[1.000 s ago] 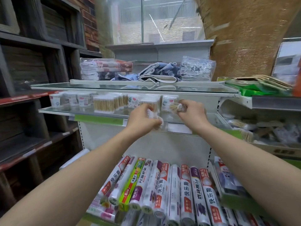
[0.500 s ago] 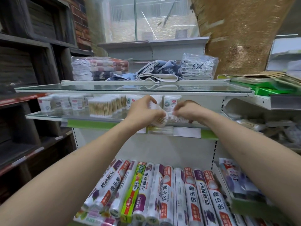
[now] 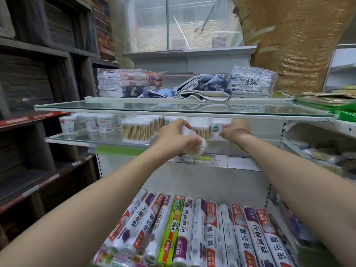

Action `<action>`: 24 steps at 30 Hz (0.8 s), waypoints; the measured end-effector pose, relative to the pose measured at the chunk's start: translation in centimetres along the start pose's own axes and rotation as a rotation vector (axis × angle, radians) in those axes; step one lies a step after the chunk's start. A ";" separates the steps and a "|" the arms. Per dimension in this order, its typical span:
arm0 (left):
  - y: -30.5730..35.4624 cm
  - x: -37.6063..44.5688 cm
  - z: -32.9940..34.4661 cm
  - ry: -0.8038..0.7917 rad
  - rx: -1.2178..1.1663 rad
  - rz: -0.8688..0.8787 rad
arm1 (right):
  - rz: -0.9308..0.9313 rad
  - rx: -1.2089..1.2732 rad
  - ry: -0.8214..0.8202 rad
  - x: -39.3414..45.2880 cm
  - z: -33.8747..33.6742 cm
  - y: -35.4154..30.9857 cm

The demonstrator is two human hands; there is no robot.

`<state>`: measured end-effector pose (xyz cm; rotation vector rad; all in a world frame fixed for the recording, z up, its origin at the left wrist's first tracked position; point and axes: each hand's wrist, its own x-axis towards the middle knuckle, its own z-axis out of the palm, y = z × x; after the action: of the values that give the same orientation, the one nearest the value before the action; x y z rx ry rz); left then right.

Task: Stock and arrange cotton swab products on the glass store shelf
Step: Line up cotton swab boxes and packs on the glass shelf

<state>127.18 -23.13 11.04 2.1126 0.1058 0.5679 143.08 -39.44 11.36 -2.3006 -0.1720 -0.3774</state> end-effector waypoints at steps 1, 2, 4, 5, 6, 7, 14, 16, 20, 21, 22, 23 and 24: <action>-0.1 0.1 -0.1 -0.002 -0.007 -0.003 | -0.005 -0.029 0.010 0.1 0.1 0.0; -0.1 0.1 -0.2 -0.006 -0.013 -0.003 | -0.003 -0.038 0.017 0.2 0.2 0.1; -0.2 0.2 -0.3 -0.014 -0.014 0.000 | 0.014 -0.044 0.022 0.4 0.3 0.2; -0.2 0.2 -0.3 -0.015 -0.011 0.002 | 0.019 -0.054 0.017 0.5 0.3 0.3; -0.2 0.3 -0.4 -0.014 -0.008 0.003 | 0.018 -0.062 0.010 0.6 0.2 0.4; -0.2 0.3 -0.4 -0.011 -0.003 0.004 | 0.018 -0.068 0.006 0.7 0.2 0.4; 0.0 0.5 -0.4 0.007 0.026 0.005 | 0.034 -0.106 0.008 0.4 -0.2 0.3; 0.2 0.5 -0.5 0.001 0.032 0.009 | 0.061 -0.140 0.023 -0.1 -0.7 0.0; -0.8 -0.5 -2.1 -0.021 0.030 0.039 | 0.047 -0.117 0.143 -2.7 -1.2 -0.3; -1.4 -0.9 -2.8 -0.025 0.036 0.052 | 0.039 -0.080 0.221 -3.5 -1.0 -0.4; -2.1 -1.4 -3.6 -0.026 0.041 0.062 | 0.041 -0.038 0.297 -4.6 -0.8 -0.6; -2.9 -1.8 -4.7 -0.028 0.048 0.069 | 0.053 0.000 0.362 -5.7 -0.4 -1.0; -3.8 -2.2 -5.9 -0.030 0.058 0.076 | 0.065 0.033 0.417 -6.9 0.1 -1.6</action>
<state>123.18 -17.04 9.96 2.1877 0.0256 0.5837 136.16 -38.28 10.13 -2.1359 0.1041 -0.8005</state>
